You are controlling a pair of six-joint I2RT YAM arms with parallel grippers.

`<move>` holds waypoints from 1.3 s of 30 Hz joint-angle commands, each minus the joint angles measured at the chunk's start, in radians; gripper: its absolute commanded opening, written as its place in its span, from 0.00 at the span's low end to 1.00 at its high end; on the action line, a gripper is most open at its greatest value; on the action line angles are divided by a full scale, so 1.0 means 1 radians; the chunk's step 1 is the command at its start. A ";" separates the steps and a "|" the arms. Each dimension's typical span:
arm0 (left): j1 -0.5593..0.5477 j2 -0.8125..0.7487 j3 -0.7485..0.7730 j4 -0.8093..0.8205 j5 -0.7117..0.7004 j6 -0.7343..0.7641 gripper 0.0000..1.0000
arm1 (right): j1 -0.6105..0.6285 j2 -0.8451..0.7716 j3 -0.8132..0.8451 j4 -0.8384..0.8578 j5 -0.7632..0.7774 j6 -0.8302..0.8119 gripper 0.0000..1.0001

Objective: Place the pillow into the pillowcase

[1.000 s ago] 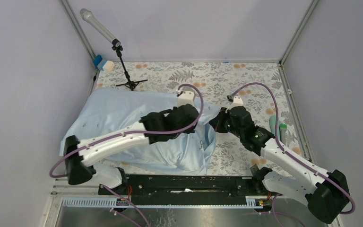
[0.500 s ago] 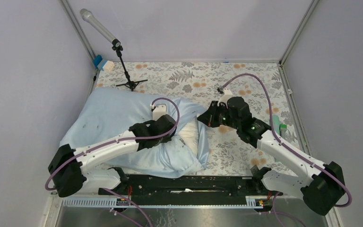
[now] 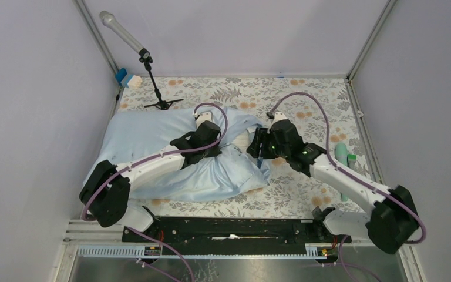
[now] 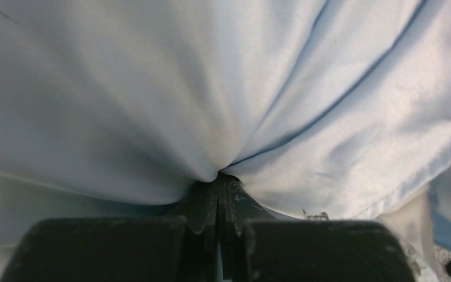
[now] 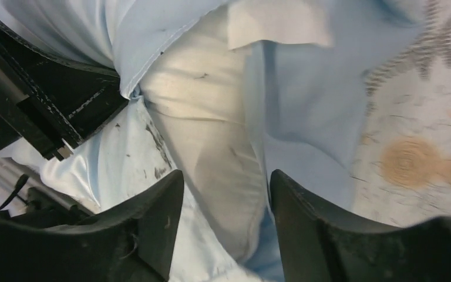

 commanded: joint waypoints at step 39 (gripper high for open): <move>-0.033 -0.239 0.000 -0.164 0.164 0.068 0.00 | 0.188 -0.296 -0.184 0.237 -0.112 -0.024 0.00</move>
